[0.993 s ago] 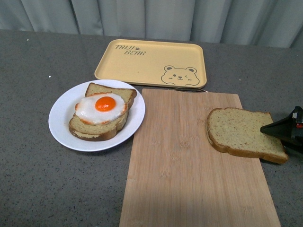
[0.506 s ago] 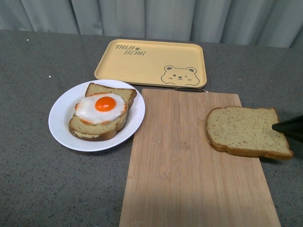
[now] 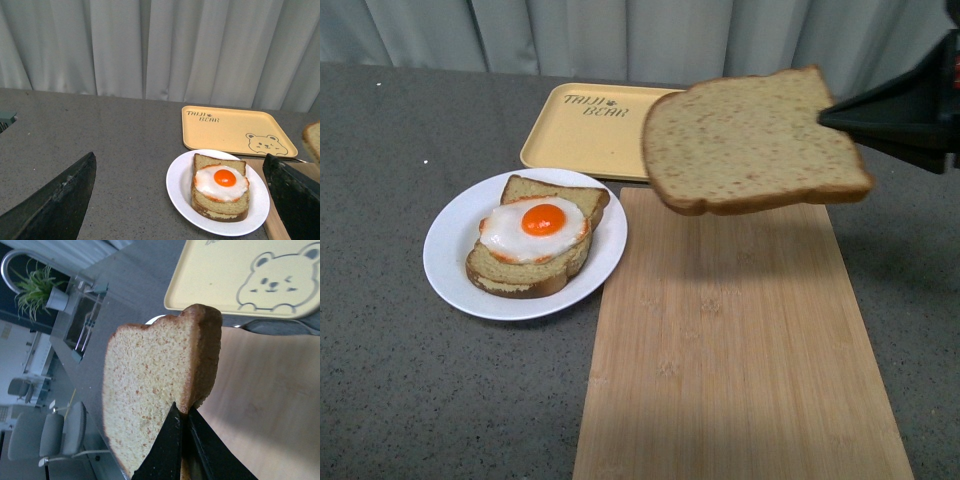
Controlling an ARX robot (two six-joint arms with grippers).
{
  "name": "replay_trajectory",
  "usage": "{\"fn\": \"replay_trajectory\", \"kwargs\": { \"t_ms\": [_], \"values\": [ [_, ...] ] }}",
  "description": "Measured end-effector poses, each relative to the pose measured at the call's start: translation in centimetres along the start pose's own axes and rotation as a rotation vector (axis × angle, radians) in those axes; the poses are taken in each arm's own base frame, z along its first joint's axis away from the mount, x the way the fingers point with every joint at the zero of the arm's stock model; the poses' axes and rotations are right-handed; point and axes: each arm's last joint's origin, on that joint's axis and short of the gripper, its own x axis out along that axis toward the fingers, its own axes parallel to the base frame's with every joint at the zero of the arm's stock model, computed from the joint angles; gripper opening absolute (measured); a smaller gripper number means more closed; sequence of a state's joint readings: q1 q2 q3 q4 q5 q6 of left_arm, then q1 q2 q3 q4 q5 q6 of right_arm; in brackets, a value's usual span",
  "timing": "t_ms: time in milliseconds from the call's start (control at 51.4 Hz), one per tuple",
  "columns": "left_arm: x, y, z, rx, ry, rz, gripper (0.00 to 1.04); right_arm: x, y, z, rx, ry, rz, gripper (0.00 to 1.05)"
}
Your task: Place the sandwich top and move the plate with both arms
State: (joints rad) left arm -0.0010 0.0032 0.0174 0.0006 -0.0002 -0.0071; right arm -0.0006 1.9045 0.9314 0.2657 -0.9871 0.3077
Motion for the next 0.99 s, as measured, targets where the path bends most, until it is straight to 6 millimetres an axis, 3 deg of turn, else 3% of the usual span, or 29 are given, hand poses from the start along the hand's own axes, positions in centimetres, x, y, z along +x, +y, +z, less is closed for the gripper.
{"fn": "replay_trajectory", "kwargs": {
  "t_ms": [136,292,526,759,974,993],
  "values": [
    [0.0,0.0,0.0,0.000,0.000,0.000,0.98,6.3,0.8,0.6,-0.017,0.142,0.056,0.01],
    [0.0,0.0,0.0,0.000,0.000,0.000,0.98,11.0,0.5,1.7,-0.051,0.254,0.083,0.01],
    [0.0,0.0,0.0,0.000,0.000,0.000,0.98,15.5,0.6,2.5,-0.089,0.303,0.126,0.01],
    [0.0,0.0,0.0,0.000,0.000,0.000,0.98,19.8,0.0,1.2,-0.071,0.352,0.137,0.01],
    [0.0,0.0,0.0,0.000,0.000,0.000,0.98,21.0,-0.5,0.8,-0.057,0.358,0.090,0.01],
    [0.0,0.0,0.0,0.000,0.000,0.000,0.98,21.0,-0.5,0.8,-0.063,0.360,0.073,0.05]
  ]
}}
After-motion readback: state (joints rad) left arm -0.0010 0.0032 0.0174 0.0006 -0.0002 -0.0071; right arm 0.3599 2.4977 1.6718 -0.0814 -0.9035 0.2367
